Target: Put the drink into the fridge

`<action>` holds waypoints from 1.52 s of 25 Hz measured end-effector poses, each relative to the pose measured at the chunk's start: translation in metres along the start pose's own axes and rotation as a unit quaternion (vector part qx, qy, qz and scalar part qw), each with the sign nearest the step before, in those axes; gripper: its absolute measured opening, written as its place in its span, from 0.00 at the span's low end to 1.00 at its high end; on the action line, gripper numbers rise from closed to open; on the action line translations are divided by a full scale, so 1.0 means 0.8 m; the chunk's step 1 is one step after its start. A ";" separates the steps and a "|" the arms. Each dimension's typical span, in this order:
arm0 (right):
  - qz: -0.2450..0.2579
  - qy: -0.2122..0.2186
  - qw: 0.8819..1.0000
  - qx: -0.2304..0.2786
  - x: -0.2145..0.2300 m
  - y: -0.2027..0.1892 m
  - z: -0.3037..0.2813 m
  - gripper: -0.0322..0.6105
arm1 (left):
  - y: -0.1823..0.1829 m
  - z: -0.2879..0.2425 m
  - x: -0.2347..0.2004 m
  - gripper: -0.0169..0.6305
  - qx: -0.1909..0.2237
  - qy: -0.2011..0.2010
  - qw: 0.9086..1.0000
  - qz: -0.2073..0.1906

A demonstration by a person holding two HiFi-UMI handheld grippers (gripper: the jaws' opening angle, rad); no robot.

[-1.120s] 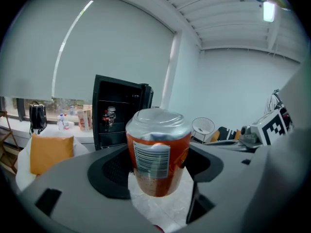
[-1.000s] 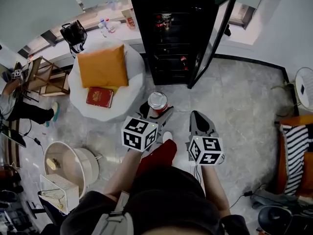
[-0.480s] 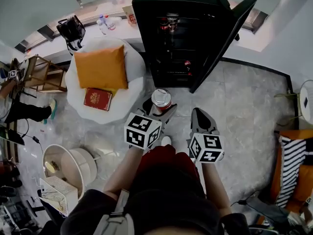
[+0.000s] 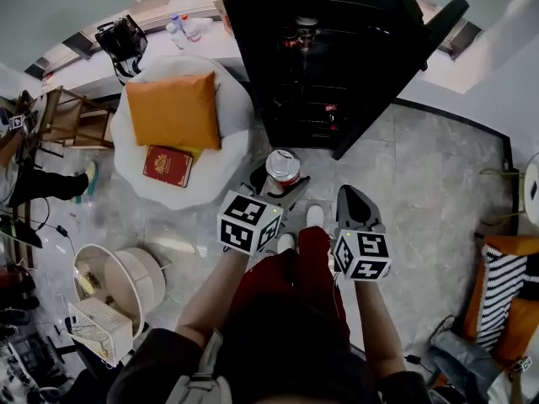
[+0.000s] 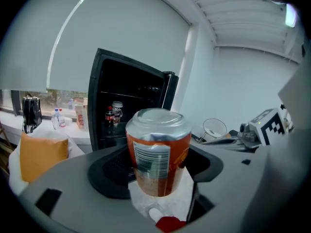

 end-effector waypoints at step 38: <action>0.037 0.044 0.998 -0.006 0.106 -0.202 -0.305 0.08 | -0.177 -0.293 -0.188 0.55 0.007 0.035 0.998 -0.049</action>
Point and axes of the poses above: the fingertips, and each gripper's own axes: z backward along the fingers, x to its right, y out of its top, the point moved 3 cm from there along z, backward along the fingers, and after that the axes turned 10 degrees about z, right-handed, at the moved point
